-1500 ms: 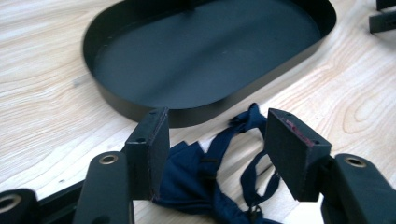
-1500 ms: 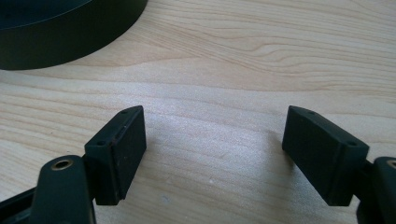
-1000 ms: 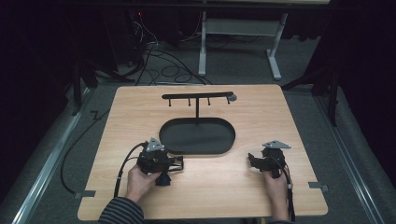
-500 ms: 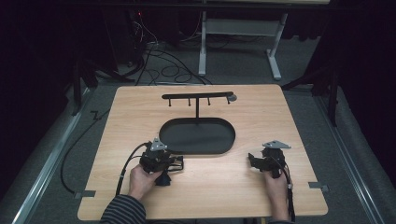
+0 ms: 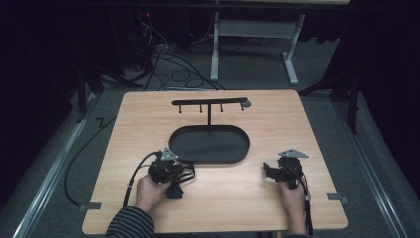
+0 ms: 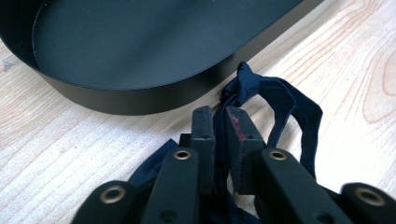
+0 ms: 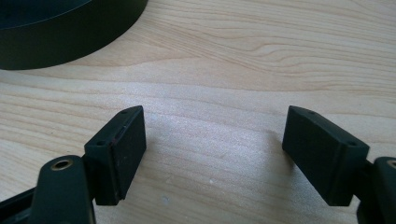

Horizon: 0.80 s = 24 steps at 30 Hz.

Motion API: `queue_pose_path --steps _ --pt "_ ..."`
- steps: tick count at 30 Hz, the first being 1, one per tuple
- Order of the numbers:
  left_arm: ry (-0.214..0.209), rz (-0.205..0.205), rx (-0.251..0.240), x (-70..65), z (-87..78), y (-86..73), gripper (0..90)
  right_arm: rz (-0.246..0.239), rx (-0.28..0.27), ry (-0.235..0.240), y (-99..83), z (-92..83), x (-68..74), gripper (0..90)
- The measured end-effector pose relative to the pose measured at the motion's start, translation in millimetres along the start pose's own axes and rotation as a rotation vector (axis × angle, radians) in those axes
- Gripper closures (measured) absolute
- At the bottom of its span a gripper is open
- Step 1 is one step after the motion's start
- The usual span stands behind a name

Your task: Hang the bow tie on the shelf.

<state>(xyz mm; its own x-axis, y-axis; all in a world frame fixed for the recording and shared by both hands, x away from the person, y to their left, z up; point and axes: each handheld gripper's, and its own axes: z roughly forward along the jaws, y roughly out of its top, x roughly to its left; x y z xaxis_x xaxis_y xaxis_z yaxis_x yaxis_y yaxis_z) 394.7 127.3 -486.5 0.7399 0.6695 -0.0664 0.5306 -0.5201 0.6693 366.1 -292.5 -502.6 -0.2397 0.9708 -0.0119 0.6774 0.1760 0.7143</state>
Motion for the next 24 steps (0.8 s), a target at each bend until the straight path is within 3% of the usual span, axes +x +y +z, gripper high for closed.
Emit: queue_pose_path --steps 13,21,24 --pt "-0.005 0.034 -0.025 -8.2 -14.7 1.3 87.0 0.0 0.0 0.0 0.0 0.0 0.0 22.7" --pt "-0.009 0.021 -0.066 -8.6 -30.1 2.4 87.0 0.0 0.0 0.0 0.0 0.0 0.0 22.7" --pt "-0.012 0.001 -0.101 -6.9 -39.3 2.6 87.0 0.0 0.0 0.0 0.0 0.0 0.0 22.8"
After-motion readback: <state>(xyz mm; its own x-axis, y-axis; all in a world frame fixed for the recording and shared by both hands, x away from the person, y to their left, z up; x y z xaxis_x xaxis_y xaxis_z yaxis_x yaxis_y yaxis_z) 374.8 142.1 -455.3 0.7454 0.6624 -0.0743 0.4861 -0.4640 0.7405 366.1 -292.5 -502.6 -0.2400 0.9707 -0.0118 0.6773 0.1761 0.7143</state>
